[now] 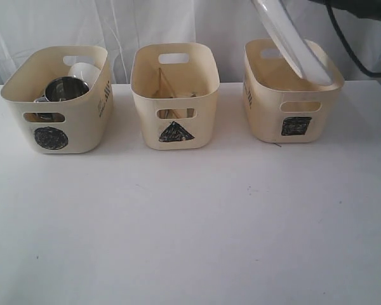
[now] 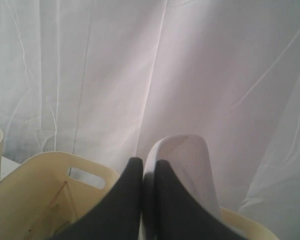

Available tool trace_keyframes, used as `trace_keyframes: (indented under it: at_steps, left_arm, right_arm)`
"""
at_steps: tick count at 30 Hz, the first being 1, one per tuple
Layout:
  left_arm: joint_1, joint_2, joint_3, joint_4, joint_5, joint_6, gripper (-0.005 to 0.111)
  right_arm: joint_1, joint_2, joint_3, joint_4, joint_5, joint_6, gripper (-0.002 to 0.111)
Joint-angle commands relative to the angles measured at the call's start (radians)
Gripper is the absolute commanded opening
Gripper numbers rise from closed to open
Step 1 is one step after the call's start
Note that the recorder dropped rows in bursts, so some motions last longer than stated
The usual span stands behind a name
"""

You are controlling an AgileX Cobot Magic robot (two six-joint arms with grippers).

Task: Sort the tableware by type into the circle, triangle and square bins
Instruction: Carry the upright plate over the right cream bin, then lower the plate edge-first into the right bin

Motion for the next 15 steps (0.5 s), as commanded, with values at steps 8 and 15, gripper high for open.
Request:
trace_keyframes:
  at_steps: [8,15]
  left_arm:
    - [0.000,-0.005,0.004,-0.011,-0.005,-0.006,0.013]
    - [0.000,-0.005,0.004,-0.011,-0.005,-0.006,0.013]
  right_arm:
    - [-0.005,0.116,-0.113,-0.016,-0.071,-0.009,0.000]
    - [-0.005,0.176,-0.155,-0.018,-0.078,0.014,0.000]
